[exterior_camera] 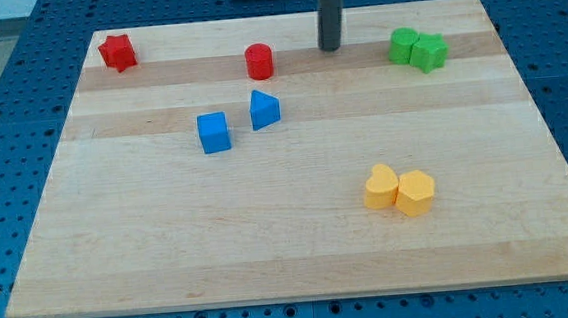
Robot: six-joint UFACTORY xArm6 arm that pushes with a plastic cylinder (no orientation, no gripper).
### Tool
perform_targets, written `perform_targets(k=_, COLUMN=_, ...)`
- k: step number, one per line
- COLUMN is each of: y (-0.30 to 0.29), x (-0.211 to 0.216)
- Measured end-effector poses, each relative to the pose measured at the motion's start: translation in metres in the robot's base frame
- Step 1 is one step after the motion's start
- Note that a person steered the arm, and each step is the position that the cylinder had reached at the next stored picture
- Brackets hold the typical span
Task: Slide the green star to the red star
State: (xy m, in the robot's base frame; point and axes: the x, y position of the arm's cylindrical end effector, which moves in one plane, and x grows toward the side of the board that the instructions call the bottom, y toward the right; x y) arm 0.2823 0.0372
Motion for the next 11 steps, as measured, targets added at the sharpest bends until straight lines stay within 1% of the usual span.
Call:
perform_targets(k=1, y=-0.076, x=0.013)
perform_targets(k=2, y=-0.123, x=0.024)
perform_targets(k=3, y=-0.143, x=0.049)
perform_targets(k=4, y=-0.202, x=0.066)
perform_targets(k=5, y=-0.232, x=0.051)
perform_targets(k=6, y=-0.206, x=0.051)
perform_targets(k=7, y=-0.181, x=0.036)
perform_targets(k=8, y=-0.217, x=0.007)
perform_targets(k=9, y=-0.23, x=0.005)
perform_targets(k=10, y=-0.126, x=0.018)
perform_targets(k=11, y=-0.026, x=0.039)
